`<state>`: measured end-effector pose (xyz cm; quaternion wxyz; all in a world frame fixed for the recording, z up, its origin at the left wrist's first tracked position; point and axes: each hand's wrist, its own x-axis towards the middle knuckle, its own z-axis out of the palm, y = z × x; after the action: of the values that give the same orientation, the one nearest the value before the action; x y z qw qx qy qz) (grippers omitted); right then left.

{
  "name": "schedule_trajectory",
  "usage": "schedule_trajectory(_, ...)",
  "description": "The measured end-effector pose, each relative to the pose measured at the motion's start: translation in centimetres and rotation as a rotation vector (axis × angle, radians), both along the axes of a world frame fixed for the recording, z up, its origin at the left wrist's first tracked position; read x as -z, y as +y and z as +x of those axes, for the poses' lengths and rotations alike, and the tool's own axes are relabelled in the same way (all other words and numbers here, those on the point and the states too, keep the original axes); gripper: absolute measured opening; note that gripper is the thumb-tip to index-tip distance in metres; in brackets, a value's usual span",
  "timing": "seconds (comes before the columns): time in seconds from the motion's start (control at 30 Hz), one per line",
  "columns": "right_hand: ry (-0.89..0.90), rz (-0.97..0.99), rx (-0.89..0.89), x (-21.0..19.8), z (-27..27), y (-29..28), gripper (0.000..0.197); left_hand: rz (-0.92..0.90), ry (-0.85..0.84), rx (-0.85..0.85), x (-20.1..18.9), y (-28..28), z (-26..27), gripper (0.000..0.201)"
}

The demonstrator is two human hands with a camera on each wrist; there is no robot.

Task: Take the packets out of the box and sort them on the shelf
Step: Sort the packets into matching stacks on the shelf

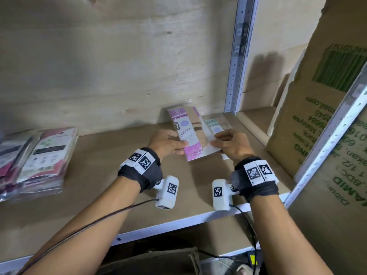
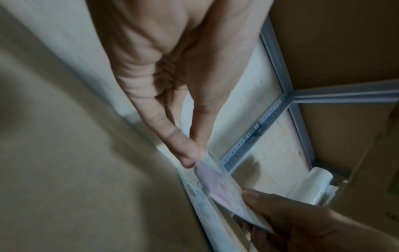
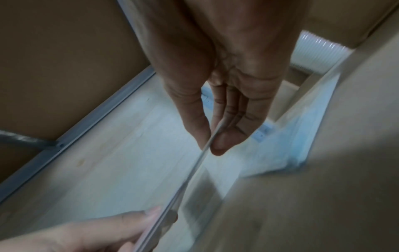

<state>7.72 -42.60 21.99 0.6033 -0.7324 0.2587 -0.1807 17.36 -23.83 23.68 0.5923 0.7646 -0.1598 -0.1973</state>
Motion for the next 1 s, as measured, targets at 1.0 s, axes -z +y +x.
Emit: schedule_trajectory(1.0,0.326,-0.184,0.125,0.5,-2.8,-6.0,0.054,0.188,0.132,0.138,1.8,-13.5,0.2,0.038)
